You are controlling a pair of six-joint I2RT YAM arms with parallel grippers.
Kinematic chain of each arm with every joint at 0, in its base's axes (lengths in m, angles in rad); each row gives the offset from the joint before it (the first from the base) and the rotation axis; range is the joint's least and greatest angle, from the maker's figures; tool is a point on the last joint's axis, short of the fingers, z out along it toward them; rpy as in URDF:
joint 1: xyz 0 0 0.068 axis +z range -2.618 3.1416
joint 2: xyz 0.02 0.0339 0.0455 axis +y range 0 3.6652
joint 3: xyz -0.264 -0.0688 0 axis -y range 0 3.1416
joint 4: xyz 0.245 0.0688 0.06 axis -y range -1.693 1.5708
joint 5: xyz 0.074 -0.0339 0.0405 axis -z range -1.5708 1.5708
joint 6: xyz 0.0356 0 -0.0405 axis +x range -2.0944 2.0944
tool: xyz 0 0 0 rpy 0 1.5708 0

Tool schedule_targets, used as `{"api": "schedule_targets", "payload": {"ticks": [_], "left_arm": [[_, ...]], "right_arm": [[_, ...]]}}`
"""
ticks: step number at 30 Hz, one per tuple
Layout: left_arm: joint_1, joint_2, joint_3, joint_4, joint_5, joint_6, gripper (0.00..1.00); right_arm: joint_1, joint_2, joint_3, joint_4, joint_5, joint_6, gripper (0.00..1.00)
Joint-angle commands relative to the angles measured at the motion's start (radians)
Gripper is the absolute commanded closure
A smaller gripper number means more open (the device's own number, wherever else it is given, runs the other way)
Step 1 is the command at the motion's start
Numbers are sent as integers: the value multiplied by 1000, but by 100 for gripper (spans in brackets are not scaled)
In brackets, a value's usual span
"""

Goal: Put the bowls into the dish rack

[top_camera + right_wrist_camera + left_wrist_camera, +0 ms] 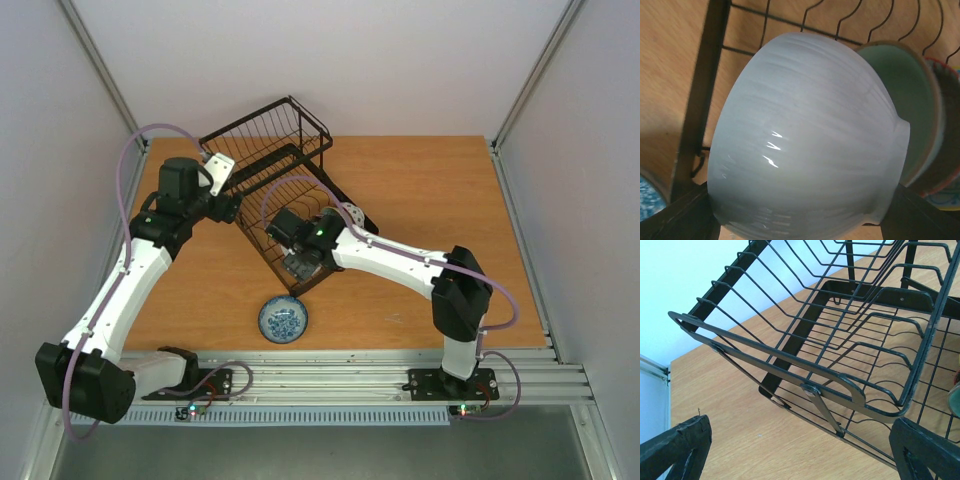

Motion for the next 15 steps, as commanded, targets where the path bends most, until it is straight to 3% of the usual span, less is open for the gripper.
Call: {"api": "schedule_targets", "payload": {"ticks": [1, 7, 15], "left_arm": [[12, 2, -2, 49, 9, -19, 3], [13, 2, -2, 44, 23, -21, 2], [13, 6, -3, 43, 23, -21, 2]], "right_arm": [[8, 48, 42, 0, 83, -40, 99], [18, 100, 55, -10, 125, -47, 99], [22, 137, 84, -34, 53, -56, 99]]}}
